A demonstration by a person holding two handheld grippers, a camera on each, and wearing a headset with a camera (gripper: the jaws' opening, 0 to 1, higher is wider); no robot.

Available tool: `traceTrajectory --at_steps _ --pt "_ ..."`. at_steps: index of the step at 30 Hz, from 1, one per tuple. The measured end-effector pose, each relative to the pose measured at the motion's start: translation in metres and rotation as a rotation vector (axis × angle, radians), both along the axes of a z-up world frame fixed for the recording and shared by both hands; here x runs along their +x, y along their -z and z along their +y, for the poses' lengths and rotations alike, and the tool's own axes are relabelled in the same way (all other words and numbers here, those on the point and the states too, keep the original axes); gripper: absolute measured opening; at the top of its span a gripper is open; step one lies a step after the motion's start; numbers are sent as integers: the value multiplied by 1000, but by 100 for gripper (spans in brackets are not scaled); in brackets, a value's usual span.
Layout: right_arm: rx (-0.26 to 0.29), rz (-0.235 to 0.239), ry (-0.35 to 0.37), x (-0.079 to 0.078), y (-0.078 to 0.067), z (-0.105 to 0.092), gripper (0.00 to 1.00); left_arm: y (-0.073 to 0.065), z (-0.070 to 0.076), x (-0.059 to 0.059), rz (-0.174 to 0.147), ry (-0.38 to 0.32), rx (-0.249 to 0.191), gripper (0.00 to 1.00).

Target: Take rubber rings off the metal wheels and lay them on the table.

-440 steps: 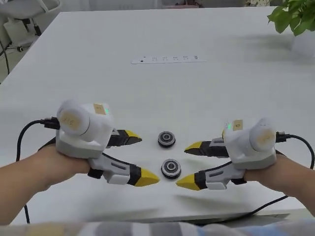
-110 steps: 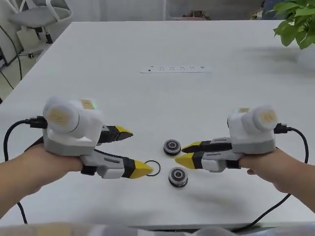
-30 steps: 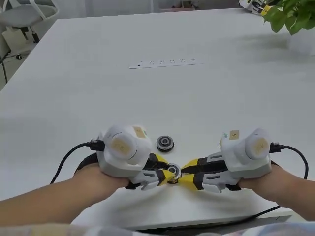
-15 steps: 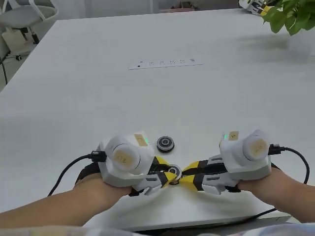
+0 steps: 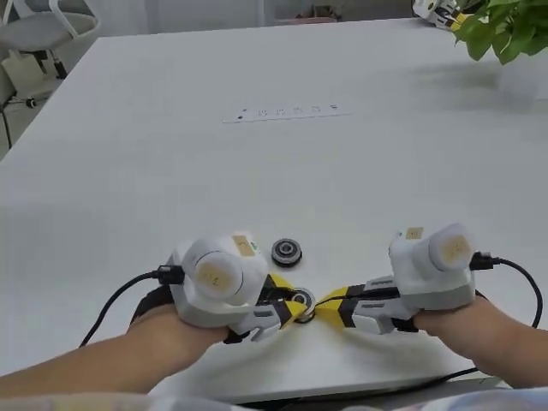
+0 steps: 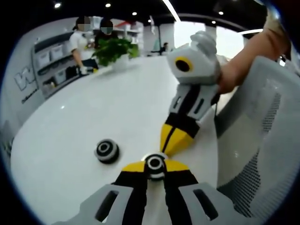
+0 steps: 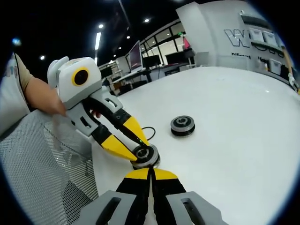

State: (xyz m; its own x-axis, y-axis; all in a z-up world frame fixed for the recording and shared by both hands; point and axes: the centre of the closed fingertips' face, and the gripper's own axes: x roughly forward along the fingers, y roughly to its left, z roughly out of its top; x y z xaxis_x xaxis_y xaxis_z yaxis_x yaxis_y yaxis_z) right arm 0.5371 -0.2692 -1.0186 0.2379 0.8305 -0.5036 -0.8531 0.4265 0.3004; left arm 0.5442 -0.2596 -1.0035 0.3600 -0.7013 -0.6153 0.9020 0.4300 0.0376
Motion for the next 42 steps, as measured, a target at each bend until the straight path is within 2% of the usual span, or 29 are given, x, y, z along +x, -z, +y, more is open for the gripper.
traceTrajectory --at_steps 7,12,19,29,42 --pt "48 45 65 7 -3 -4 0 0 0 -2 5 7 1 14" --pt "53 51 69 6 -3 -3 0 -1 0 -3 5 14 2 14" --pt "118 82 95 7 -12 -3 0 0 0 -3 1 12 3 13" --pt "149 115 108 6 -14 -1 0 0 0 -3 -4 3 8 13" --pt "171 118 72 0 -18 7 0 0 0 -3 0 1 10 13"
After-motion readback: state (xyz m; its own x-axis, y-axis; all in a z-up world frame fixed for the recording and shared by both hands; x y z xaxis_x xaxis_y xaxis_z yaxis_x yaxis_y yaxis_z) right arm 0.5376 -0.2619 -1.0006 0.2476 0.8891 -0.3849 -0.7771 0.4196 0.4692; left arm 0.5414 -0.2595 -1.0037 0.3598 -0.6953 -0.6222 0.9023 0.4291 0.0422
